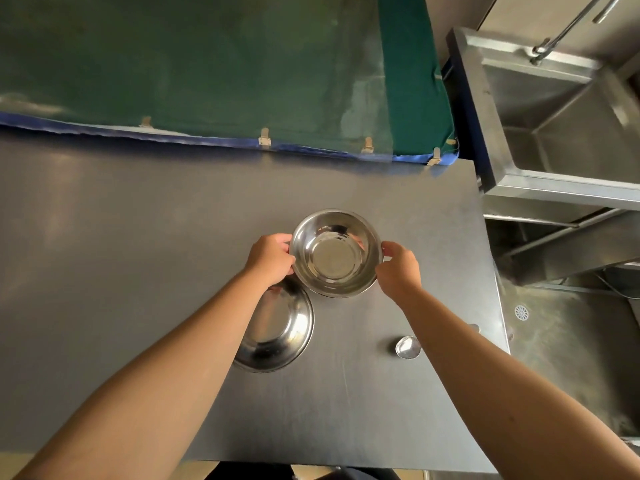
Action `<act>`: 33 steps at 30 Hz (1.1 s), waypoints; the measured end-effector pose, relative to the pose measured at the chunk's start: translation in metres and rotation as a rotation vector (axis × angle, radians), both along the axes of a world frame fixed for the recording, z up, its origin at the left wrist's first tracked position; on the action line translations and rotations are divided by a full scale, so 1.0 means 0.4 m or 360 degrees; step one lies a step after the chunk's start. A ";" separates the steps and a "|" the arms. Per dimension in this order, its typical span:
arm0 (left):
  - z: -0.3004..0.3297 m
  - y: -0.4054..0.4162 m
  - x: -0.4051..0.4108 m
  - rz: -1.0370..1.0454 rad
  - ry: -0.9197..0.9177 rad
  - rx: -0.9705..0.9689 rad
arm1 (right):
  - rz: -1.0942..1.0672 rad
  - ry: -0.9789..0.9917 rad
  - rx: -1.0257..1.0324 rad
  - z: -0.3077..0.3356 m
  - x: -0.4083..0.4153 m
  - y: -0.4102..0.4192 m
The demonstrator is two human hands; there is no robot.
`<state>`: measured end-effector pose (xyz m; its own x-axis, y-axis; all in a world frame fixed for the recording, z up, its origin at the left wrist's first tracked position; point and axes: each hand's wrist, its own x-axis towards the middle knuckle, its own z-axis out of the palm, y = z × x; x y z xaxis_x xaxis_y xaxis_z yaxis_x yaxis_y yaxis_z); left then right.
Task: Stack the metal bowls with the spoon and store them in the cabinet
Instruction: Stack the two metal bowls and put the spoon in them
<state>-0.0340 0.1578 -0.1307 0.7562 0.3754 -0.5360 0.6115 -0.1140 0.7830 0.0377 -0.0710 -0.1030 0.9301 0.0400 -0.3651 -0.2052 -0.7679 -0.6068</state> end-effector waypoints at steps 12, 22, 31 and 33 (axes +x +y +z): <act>0.011 -0.130 -0.044 -0.0233 0.0023 0.0113 | -0.0125 0.0061 0.0035 -0.004 -0.076 -0.135; 0.068 0.001 -0.165 -0.0174 -0.0005 0.0391 | 0.0176 -0.0258 0.0038 0.069 -0.181 -0.049; 0.035 0.137 -0.346 -0.0001 0.0261 0.0317 | 0.0562 0.0114 0.0105 0.067 -0.319 0.141; 0.024 0.145 -0.363 0.0021 0.0293 0.0278 | 0.0527 0.0257 0.0087 0.044 -0.330 0.163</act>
<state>-0.1792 0.2158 -0.1209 0.6464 0.4834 -0.5903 0.7442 -0.2290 0.6275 -0.0941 -0.0057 -0.0854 0.7940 0.3527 -0.4952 -0.0473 -0.7762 -0.6287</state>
